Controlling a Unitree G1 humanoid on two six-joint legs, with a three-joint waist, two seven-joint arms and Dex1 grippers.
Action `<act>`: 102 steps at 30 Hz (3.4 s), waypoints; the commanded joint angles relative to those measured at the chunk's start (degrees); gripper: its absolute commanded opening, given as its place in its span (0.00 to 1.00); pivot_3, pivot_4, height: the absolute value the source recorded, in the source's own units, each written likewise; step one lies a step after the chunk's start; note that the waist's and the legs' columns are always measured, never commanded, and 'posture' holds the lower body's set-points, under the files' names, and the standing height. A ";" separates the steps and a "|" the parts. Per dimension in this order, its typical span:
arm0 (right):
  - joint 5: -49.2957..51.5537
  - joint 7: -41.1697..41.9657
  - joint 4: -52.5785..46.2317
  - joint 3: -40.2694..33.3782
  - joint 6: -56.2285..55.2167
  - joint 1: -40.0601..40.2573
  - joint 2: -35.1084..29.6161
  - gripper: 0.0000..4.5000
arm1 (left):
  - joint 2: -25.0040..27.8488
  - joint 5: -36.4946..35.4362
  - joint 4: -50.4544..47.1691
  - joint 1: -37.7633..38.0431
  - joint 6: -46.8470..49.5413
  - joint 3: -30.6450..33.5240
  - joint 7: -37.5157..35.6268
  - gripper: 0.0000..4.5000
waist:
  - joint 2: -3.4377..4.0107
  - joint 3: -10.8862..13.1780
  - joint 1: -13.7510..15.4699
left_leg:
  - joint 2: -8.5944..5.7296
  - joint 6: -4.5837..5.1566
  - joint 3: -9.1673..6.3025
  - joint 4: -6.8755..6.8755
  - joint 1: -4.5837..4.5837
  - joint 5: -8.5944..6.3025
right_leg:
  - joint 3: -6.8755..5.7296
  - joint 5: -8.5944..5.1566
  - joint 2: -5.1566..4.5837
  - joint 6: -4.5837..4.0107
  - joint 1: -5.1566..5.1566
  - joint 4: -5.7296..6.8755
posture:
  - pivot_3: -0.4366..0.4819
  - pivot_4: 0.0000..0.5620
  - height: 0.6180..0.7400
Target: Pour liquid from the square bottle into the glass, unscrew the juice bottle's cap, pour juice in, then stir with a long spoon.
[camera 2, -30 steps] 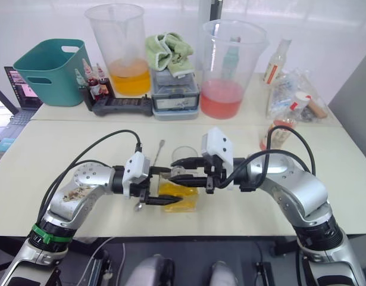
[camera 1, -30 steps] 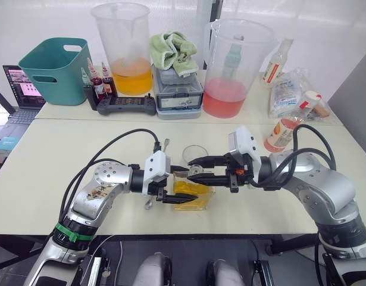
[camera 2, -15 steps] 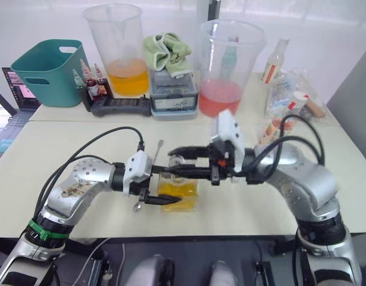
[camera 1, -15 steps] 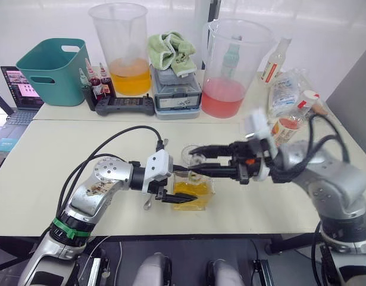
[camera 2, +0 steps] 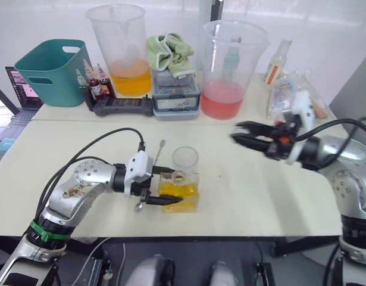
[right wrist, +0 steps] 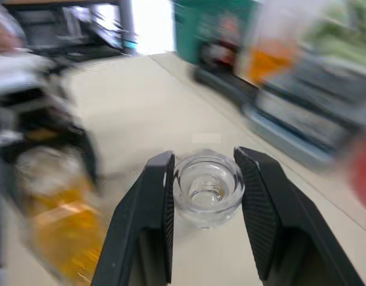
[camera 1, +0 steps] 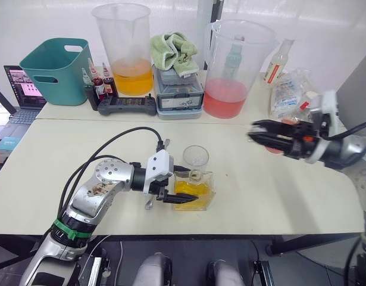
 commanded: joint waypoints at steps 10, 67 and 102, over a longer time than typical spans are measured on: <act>-19.61 -15.26 46.38 -5.93 -30.65 -4.56 -0.24 0.24 | 0.07 0.77 -2.46 2.78 2.04 0.21 3.11 0.62 | 0.31 -0.07 -0.33 | -0.01 -0.07 0.13 0.01 0.01 0.05 | 0.18 -0.05 0.01 0.08 -0.02 -0.03 | 0.48 0.27 0.99; 11.42 7.38 -8.15 -2.48 9.73 2.60 -4.52 0.99 | 1.86 -4.89 -12.03 9.59 5.11 4.62 5.82 0.62 | 1.23 -0.43 -1.23 | 0.04 0.31 0.04 -0.08 0.04 -0.21 | 0.25 -0.05 -0.04 0.11 0.07 -0.40 | 0.48 0.27 0.99; 10.58 19.92 -7.25 7.14 12.28 -5.10 -2.42 0.99 | 16.74 -16.94 -9.28 8.54 16.87 34.20 22.04 0.62 | 0.61 -0.03 -0.86 | -0.01 -0.39 0.08 -0.10 -0.13 -0.30 | 0.16 -0.02 0.02 0.15 -0.04 -0.53 | 0.48 0.27 0.99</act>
